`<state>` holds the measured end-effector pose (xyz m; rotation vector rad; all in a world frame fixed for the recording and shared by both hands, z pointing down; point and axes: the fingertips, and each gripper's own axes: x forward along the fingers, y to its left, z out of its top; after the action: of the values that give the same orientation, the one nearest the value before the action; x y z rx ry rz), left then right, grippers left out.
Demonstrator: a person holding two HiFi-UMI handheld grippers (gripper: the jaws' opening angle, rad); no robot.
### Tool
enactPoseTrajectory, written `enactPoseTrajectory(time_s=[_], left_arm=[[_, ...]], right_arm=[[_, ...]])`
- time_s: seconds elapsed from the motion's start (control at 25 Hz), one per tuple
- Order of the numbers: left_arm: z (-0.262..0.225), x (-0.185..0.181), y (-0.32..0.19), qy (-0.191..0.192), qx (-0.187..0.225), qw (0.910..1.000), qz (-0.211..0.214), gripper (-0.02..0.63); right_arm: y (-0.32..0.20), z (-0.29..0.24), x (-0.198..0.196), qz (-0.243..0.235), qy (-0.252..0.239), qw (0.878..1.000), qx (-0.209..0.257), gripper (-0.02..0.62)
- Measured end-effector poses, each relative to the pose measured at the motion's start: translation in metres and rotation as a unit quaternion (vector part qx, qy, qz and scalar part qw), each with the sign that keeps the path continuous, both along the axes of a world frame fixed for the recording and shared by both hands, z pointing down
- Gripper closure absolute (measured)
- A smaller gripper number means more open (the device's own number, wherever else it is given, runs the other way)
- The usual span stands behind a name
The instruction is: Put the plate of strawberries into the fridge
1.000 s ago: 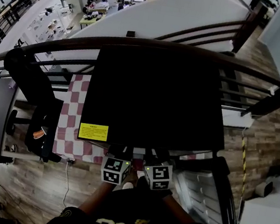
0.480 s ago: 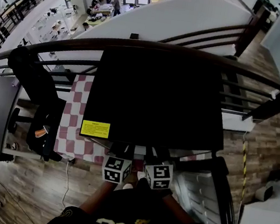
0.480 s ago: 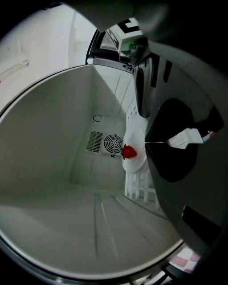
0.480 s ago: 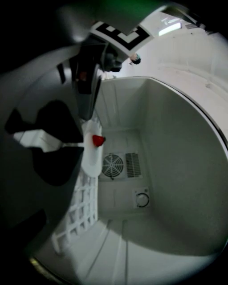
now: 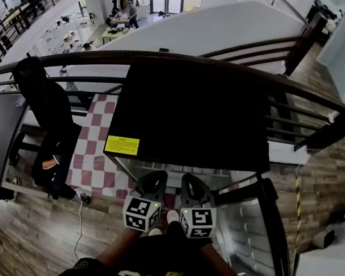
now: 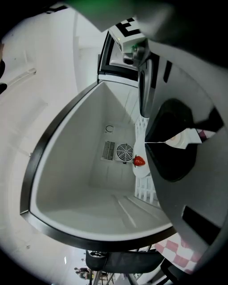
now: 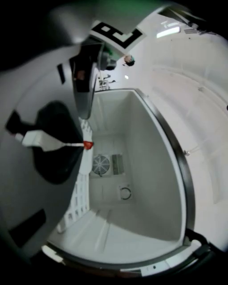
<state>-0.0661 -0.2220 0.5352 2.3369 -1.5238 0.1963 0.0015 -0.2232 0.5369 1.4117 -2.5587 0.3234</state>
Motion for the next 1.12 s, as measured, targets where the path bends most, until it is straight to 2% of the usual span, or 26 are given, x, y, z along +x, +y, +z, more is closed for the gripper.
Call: enactPoseTrajectory(time_s=[0.36,0.6,1.12], left_arm=[[-0.037,-0.001,0.042,0.011,0.049,0.9987,-0.002,0.586],[-0.044,-0.002,0.062,0.011,0.057,0.9983,-0.004,0.586],[-0.053,-0.003,0.089,0.041,0.069,0.9967,-0.015,0.586]], right_arm=[[0.039,-0.044,0.018,0.032,-0.037,0.998,0.033,0.574],[0.061,-0.052,0.019,0.035,-0.029,0.998,0.045,0.575],[0.087,-0.054,0.019,0.030,-0.017,0.998,0.050,0.575]])
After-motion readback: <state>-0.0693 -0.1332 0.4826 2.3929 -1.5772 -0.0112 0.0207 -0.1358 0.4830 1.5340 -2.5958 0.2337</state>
